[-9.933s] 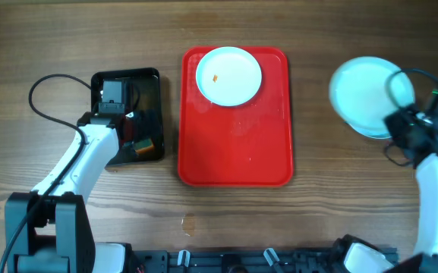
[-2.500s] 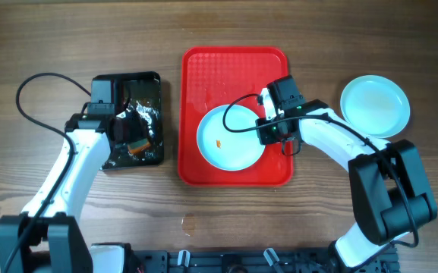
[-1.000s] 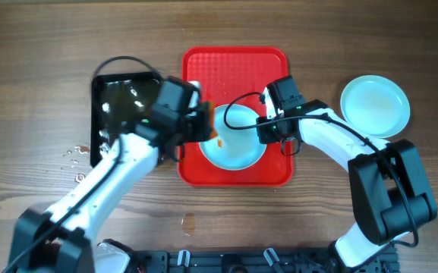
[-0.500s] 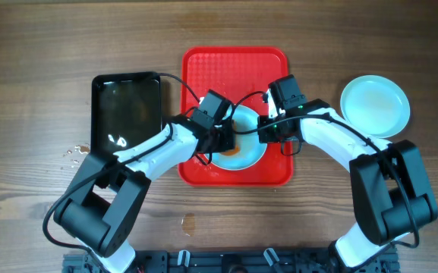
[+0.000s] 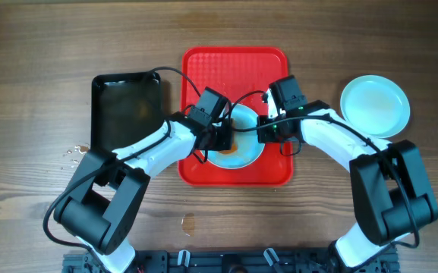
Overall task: Clean dirty plates on tray and stack at the side
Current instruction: 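Scrub the white plate on the red tray with the left-held sponge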
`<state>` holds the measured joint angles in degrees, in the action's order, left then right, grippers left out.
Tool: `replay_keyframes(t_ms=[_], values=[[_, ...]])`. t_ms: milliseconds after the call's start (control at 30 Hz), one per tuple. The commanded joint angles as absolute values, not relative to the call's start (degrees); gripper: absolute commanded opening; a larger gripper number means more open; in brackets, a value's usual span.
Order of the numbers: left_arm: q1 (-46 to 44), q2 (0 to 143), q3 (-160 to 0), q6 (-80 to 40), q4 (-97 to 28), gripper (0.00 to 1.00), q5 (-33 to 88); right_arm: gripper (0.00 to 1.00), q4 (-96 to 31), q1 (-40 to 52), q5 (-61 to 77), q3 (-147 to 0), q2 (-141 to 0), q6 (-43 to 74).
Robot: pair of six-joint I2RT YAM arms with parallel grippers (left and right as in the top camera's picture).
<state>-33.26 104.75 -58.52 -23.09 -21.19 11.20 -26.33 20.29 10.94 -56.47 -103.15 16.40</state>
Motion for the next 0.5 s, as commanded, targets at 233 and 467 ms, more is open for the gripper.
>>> replay_keyframes(t_ms=[233, 467], values=[[-32.9, 107.3, -58.4, -16.3, -28.8, 0.04, -12.3, 0.04, -27.1, 19.6, 2.1, -50.9, -104.0, 31.3], [-32.9, 106.9, -59.1, -16.5, -31.4, 0.04, -24.4, 0.05, -27.7, 19.1, 2.5, -50.9, -104.0, 31.9]])
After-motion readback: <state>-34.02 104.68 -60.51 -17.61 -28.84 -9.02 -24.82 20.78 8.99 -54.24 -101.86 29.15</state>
